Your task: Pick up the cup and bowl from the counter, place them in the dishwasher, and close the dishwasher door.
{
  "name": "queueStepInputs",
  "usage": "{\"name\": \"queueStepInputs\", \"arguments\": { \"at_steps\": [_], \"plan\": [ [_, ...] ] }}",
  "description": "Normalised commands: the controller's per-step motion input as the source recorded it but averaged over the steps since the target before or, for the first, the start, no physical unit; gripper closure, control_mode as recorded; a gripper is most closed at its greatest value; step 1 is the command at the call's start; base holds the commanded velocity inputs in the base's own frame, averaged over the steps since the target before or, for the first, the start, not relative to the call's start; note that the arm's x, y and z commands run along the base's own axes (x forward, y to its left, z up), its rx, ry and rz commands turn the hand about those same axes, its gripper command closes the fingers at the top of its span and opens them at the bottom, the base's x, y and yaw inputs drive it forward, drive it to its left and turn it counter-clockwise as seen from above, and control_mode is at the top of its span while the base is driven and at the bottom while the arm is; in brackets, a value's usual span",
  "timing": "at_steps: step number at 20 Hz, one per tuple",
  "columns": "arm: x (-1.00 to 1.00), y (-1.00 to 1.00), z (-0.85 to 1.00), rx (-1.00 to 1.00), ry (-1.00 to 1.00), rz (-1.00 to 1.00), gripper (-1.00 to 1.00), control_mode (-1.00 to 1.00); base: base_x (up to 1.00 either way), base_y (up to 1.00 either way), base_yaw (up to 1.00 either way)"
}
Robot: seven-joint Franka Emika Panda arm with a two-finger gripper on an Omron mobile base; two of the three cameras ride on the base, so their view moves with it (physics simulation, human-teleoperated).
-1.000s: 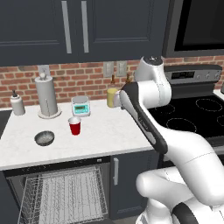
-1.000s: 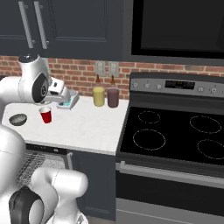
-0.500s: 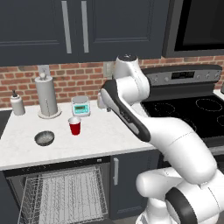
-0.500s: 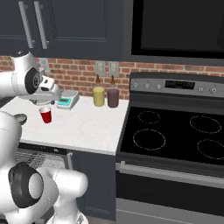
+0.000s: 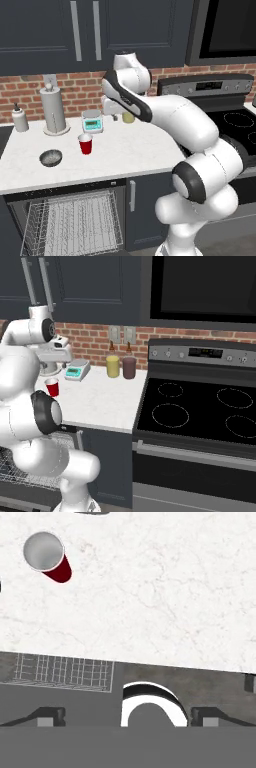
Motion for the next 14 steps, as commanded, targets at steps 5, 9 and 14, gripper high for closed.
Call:
{"name": "queueStepInputs", "arguments": {
  "at_steps": [5,9,14],
  "plan": [
    [0.54,0.01,-0.22,-0.01,0.11,0.00,-1.00,-1.00,0.00,0.00,0.00],
    [0.13,0.04,-0.32,-0.01,0.00,0.00,-1.00,-1.00,0.00,0.00,0.00],
    [0.00,0.28,-0.29,0.00,0.00,-0.08,-1.00,-1.00,0.00,0.00,0.00]
  ]
}}
